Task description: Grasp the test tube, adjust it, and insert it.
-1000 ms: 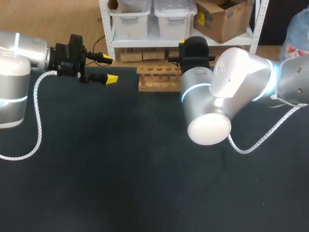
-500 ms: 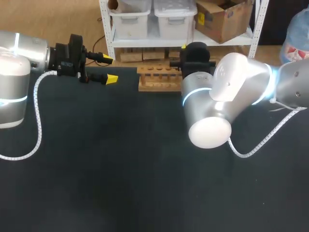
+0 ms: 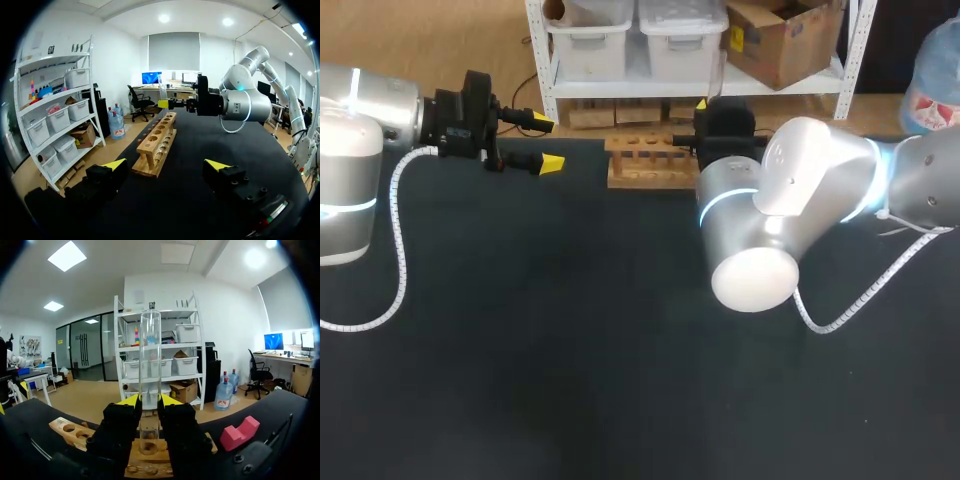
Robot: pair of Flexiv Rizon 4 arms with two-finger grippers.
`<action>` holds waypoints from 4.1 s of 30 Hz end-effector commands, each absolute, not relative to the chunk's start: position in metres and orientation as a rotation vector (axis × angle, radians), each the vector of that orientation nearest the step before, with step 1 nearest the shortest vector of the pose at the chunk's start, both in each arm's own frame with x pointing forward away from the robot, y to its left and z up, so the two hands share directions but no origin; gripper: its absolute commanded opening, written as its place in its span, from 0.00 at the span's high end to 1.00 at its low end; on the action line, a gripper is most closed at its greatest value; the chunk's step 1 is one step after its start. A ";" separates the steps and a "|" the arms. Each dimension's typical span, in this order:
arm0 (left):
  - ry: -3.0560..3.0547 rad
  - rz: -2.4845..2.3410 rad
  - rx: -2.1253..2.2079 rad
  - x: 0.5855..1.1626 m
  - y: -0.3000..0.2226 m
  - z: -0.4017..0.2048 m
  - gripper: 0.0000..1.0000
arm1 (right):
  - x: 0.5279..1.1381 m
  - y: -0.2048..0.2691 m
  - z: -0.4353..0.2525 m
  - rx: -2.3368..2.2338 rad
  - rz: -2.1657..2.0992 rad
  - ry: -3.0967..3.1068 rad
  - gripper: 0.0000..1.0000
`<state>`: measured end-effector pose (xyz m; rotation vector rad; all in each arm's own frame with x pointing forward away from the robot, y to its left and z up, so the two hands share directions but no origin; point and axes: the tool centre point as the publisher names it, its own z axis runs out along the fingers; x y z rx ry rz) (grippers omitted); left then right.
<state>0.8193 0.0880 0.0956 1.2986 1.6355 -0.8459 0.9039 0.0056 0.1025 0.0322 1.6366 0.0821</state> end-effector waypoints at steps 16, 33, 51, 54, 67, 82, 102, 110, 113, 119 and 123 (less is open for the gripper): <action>1.634 -0.841 1.295 0.817 0.088 0.095 0.00 | 0.901 0.004 0.093 -0.518 0.713 1.505 1.00; 1.634 -0.841 1.295 0.817 0.088 0.095 0.00 | 0.902 0.006 0.087 -0.512 0.713 1.516 0.84; 1.634 -0.841 1.295 0.817 0.088 0.095 0.00 | 0.898 0.002 0.093 -0.514 0.703 1.523 0.00; 1.634 -0.841 1.295 0.817 0.088 0.095 0.00 | 0.895 0.001 0.099 -0.520 0.700 1.523 0.00; 1.634 -0.841 1.295 0.817 0.088 0.095 0.00 | 0.858 -0.007 0.118 -0.746 0.855 1.577 0.00; 1.634 -0.841 1.295 0.817 0.088 0.095 0.00 | 0.823 -0.017 0.120 -1.018 1.229 1.582 0.00; 1.634 -0.841 1.295 0.817 0.088 0.095 0.00 | 0.797 -0.040 0.119 -0.817 1.592 1.704 0.00; 1.634 -0.841 1.295 0.817 0.088 0.095 0.00 | 0.783 -0.041 0.126 -0.784 1.561 1.733 0.00; 1.634 -0.841 1.295 0.817 0.088 0.095 0.00 | 0.779 -0.041 0.130 -0.771 1.516 1.750 0.00; 1.634 -0.841 1.295 0.817 0.088 0.095 0.00 | 0.779 -0.041 0.130 -0.771 1.516 1.750 0.00; 1.634 -0.841 1.295 0.817 0.088 0.095 0.00 | 0.779 -0.041 0.130 -0.771 1.516 1.750 0.00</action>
